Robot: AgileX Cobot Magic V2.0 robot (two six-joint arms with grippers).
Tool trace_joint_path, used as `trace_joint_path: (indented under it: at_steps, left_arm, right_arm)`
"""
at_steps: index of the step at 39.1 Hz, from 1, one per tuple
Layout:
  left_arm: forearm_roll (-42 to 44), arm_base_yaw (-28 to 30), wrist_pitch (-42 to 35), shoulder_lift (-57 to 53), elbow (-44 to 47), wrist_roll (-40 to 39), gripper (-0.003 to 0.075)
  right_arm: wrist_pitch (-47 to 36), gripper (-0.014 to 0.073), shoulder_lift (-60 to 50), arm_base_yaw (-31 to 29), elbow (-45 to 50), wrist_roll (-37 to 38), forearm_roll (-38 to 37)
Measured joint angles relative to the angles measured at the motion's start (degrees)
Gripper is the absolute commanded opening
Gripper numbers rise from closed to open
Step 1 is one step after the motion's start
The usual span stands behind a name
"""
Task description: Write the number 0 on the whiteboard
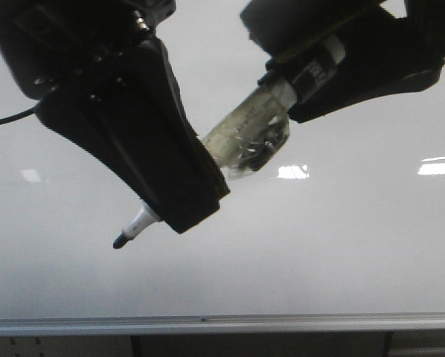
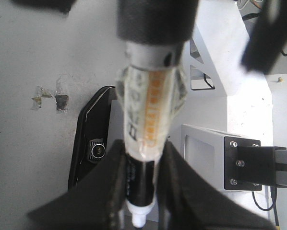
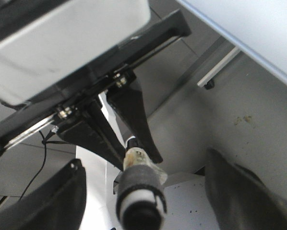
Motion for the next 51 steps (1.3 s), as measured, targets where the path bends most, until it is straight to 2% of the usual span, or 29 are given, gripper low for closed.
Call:
trace_joint_path:
  at_steps: [2,4,8,11,12,16,17,20,24,25,27,28,32,35,41,43,44,46,48,51]
  left_arm:
    - [0.00,0.00,0.00,0.00,0.00,0.00,-0.0019]
    - [0.00,0.00,0.00,0.00,0.00,0.00,-0.0020]
    - [0.00,0.00,0.00,0.00,0.00,0.00,-0.0019]
    - [0.00,0.00,0.00,0.00,0.00,0.00,-0.0019]
    - [0.00,0.00,0.00,0.00,0.00,0.00,-0.0019]
    - [-0.13,0.00,0.11,0.00,0.00,0.00,-0.0010]
    - [-0.13,0.00,0.11,0.00,0.00,0.00,0.0013]
    - [-0.13,0.00,0.11,0.00,0.00,0.00,0.0171]
    - [-0.37,-0.09,0.20,0.00,0.00,0.00,0.0488]
    - [-0.40,-0.09,0.20,0.00,0.00,0.00,0.0546]
    - [-1.53,-0.09,0.08,-0.09,-0.14,0.00,0.0628]
    - [-1.90,-0.09,0.08,-0.09,-0.13,0.00,0.0644]
    - [-2.26,-0.09,0.08,-0.09,-0.13,0.00,0.0641]
    - [-2.39,-0.09,0.08,-0.09,-0.13,0.00,0.0640]
    - [-2.39,-0.09,0.08,-0.09,-0.13,0.00,0.0639]
    - [-2.39,-0.09,0.08,-0.09,-0.13,0.00,0.0612]
    - [-2.39,-0.09,0.08,-0.09,-0.13,0.00,0.0582]
    - [-2.39,-0.09,0.08,-0.09,-0.13,0.00,0.0469]
    - [-2.39,-0.09,0.08,-0.09,-0.13,0.00,0.0298]
    - [-2.39,-0.09,0.08,-0.09,-0.13,0.00,0.0086]
  right_arm:
    - [0.00,0.0504,0.41,0.27,0.00,0.00,0.00]
    - [0.00,0.0413,0.77,0.27,0.00,-0.04,0.00]
    - [0.86,0.0129,1.02,0.27,0.00,-0.04,0.00]
    - [1.76,-0.0048,1.02,0.27,-0.10,-0.04,0.14]
    - [2.01,-0.0075,1.02,0.27,-0.10,-0.13,0.14]
    - [2.62,-0.0069,1.02,0.27,-0.10,-1.01,0.14]
    - [2.62,-0.0069,1.02,0.27,-0.10,-1.13,0.14]
    - [2.84,-0.0069,1.02,0.27,-0.10,-1.13,0.14]
    - [3.67,-0.0069,1.02,0.27,-0.10,-1.24,0.23]
    - [4.17,-0.0069,1.02,0.27,-0.10,-1.24,0.34]
    - [4.46,-0.0069,1.12,0.27,-0.10,-1.46,0.34]
    - [4.46,-0.0069,1.12,0.27,-0.10,-1.46,0.34]
    - [4.46,-0.0067,1.12,0.27,-0.10,-1.56,-0.19]
    - [4.59,-0.0067,1.12,0.27,-0.74,0.63,-4.61]
    - [5.16,-0.0067,1.12,0.27,-4.88,16.56,-26.24]
    - [4.26,-0.0067,1.12,0.27,-6.65,22.04,-32.80]
    - [3.27,-0.0067,1.12,0.27,-7.44,24.56,-35.49]
    - [0.29,-0.0067,1.12,0.27,-8.37,28.63,-39.48]
    - [-2.83,-0.0067,0.87,0.27,-8.62,30.62,-41.28]
    - [-6.63,-0.0067,0.49,0.27,-8.64,31.52,-41.83]
